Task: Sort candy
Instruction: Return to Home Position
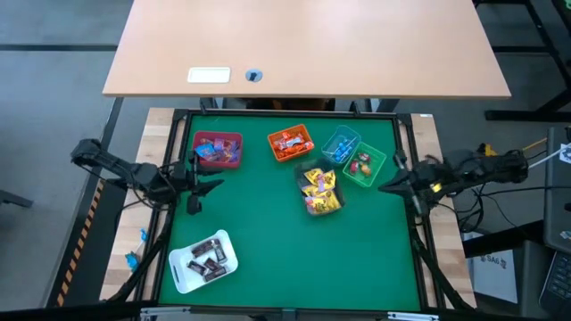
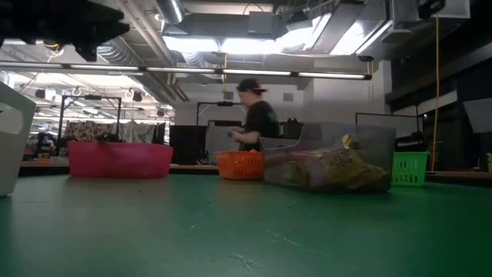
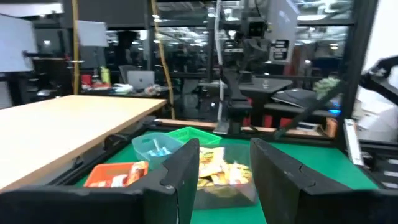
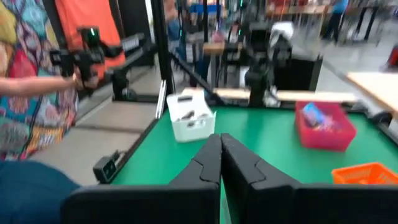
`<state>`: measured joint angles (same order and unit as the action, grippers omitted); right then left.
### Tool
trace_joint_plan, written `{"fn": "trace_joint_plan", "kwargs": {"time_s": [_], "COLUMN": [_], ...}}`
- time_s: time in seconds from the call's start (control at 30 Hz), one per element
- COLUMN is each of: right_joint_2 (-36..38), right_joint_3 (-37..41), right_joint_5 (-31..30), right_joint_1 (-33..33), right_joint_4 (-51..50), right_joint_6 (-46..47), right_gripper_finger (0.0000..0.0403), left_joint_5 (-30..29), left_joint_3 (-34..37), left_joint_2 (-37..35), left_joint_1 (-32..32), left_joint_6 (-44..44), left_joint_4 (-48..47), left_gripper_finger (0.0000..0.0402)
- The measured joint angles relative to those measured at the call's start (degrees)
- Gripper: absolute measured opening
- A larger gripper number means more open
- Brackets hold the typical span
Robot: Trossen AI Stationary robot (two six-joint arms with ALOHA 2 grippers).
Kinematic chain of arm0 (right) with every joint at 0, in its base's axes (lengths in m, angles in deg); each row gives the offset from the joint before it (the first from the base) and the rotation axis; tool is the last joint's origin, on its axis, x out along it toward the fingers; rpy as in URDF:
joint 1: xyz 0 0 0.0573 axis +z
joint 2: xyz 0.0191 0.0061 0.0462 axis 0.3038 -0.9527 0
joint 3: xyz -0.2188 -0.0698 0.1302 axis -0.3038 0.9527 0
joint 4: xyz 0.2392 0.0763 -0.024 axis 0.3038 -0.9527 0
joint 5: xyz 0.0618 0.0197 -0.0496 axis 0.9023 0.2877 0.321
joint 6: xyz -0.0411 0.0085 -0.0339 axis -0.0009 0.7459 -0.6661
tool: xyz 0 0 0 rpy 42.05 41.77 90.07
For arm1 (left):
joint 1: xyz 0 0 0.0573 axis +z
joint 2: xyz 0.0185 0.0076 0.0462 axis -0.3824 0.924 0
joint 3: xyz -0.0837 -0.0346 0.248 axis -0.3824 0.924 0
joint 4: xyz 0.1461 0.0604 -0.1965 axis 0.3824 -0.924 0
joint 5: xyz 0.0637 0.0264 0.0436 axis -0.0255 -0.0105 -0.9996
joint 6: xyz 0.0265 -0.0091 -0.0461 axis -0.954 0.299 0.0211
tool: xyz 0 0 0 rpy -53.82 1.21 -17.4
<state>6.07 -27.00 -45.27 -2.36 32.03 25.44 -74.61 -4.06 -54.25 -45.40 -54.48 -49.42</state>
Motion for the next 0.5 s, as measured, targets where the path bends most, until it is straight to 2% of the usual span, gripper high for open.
{"fn": "trace_joint_plan", "kwargs": {"time_s": [0.23, 0.4, 0.5], "right_joint_2": [15.2, 21.9, 23.4], "right_joint_3": [7.5, 13.8, 17.1], "right_joint_5": [-1.6, -2.0, -2.1], "right_joint_1": [0.0, 0.0, 0.0], "right_joint_4": [1.0, 3.6, 4.3], "right_joint_6": [-0.3, -0.3, -0.3], "right_gripper_finger": [0.0005, 0.0005, 0.0005], "left_joint_5": [4.0, 10.7, 15.2], "left_joint_3": [4.1, 5.1, 5.8], "left_joint_2": [0.0, 0.0, 0.0], "left_joint_1": [8.6, 14.1, 16.6], "left_joint_6": [2.5, 2.7, 2.7], "left_joint_4": [3.4, 3.3, 3.3], "left_gripper_finger": [0.0132, 0.0132, 0.0132]}}
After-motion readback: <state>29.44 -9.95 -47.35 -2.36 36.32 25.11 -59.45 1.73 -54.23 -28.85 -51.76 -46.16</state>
